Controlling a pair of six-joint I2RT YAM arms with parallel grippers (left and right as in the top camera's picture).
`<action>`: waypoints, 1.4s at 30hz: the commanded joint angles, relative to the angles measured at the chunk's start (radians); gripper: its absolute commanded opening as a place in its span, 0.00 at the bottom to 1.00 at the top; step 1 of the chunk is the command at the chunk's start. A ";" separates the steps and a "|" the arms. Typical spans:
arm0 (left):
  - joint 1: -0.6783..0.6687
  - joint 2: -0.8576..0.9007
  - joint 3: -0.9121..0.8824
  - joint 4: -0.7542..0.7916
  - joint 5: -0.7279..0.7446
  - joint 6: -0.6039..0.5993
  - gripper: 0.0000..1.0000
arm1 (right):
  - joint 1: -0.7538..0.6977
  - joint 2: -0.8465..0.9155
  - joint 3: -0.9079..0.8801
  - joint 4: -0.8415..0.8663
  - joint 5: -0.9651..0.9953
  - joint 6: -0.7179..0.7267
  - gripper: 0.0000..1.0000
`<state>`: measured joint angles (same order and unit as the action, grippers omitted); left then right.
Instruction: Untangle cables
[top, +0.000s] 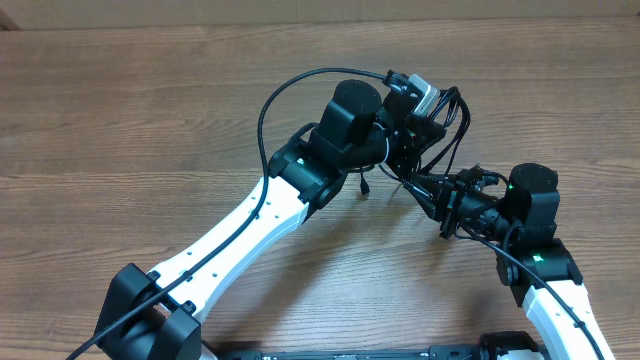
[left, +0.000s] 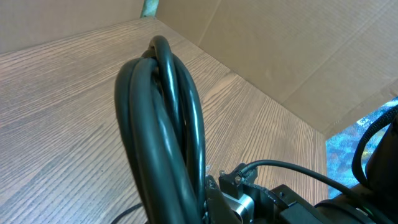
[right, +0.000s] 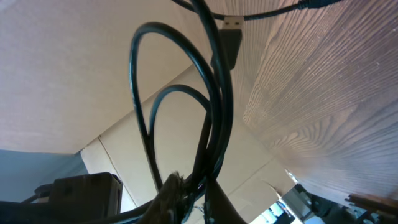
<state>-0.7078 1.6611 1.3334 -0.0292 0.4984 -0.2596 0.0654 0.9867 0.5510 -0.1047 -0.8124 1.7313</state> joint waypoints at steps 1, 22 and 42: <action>-0.019 0.001 0.011 0.016 0.026 -0.013 0.04 | -0.001 -0.008 0.011 0.006 -0.007 0.000 0.08; -0.016 0.001 0.011 -0.077 -0.236 -0.167 0.04 | -0.001 -0.008 0.011 0.213 -0.074 -0.117 0.04; 0.024 0.001 0.011 -0.029 -0.094 -0.295 0.04 | -0.002 -0.008 0.011 0.158 -0.034 -0.124 0.63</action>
<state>-0.6865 1.6611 1.3334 -0.0921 0.3267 -0.5373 0.0654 0.9867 0.5503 0.0784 -0.8753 1.6154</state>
